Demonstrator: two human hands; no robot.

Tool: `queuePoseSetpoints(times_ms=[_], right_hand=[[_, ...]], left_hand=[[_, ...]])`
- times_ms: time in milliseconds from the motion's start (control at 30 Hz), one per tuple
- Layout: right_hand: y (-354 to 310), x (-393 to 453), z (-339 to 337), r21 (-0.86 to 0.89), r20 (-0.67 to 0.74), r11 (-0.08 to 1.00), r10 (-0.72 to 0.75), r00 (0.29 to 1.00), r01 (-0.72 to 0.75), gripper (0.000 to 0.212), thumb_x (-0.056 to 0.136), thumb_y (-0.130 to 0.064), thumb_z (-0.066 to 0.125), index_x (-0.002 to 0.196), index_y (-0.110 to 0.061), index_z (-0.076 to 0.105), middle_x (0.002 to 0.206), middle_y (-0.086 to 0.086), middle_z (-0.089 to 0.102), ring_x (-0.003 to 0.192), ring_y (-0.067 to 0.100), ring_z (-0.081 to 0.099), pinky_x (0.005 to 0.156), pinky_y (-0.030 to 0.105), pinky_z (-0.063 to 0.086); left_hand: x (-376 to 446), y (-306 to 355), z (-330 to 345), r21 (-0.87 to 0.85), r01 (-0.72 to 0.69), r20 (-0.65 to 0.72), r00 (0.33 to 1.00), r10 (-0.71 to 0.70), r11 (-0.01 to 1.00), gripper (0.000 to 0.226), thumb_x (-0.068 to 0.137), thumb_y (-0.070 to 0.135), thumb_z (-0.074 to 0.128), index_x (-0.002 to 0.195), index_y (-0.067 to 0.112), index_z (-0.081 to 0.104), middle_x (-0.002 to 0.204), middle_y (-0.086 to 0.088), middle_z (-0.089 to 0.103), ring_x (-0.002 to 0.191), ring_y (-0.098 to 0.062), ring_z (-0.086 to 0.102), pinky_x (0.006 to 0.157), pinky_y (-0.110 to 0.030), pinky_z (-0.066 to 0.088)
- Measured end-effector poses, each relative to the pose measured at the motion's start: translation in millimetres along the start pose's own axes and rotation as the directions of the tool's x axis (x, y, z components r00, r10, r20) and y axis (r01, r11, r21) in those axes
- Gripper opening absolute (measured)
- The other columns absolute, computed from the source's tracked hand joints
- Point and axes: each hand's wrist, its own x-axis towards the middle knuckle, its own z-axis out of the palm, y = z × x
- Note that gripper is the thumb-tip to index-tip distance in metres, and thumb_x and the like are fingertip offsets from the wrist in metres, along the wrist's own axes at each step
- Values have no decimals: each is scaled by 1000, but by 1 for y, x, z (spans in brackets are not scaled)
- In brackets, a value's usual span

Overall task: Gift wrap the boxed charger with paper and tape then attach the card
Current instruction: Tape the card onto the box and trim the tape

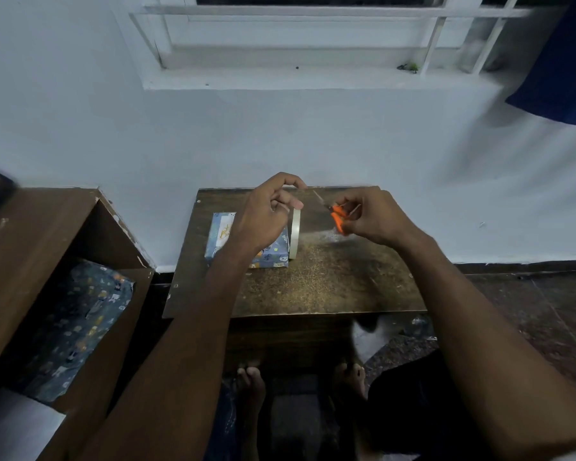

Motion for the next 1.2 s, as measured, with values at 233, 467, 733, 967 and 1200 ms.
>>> queuePoseSetpoints(times_ms=[233,467,733,967,1200], right_hand=[[-7,1,5,-46,54,998,-49,997,52,29,69,-10,89,80,-33,75,75,-12,73,73,7,69,71,34,57],[-10,2,7,-31,17,993,-111,994,111,19,77,-12,87,90,-24,81,76,-12,76,72,2,72,72,35,60],[-15,2,10,-43,-24,996,-85,996,84,30,76,-14,90,104,-21,83,88,-6,79,78,3,71,79,38,61],[-11,8,11,-90,-51,992,-89,995,84,18,78,-19,89,94,-24,85,80,-7,78,75,10,71,74,44,60],[0,7,12,-64,-54,997,32,998,-36,25,78,-12,89,100,-24,83,78,-9,78,73,3,73,72,34,63]], left_hand=[[1,2,2,31,-39,24,999,38,999,57,92,-11,47,122,33,67,96,12,78,82,0,65,75,-31,56],[0,5,4,38,-56,47,997,54,998,58,91,-8,50,122,38,66,99,15,76,87,3,67,84,-31,56],[-1,6,3,37,-47,49,998,46,998,58,90,-7,51,122,39,66,97,10,73,87,-9,68,83,-39,59],[-1,3,3,17,-61,50,997,60,998,63,91,-6,53,129,44,61,91,-1,74,93,-19,70,81,-40,58],[0,-3,2,-60,-38,-24,999,36,997,62,91,-1,66,139,37,56,93,8,77,92,-7,72,84,-33,60]])
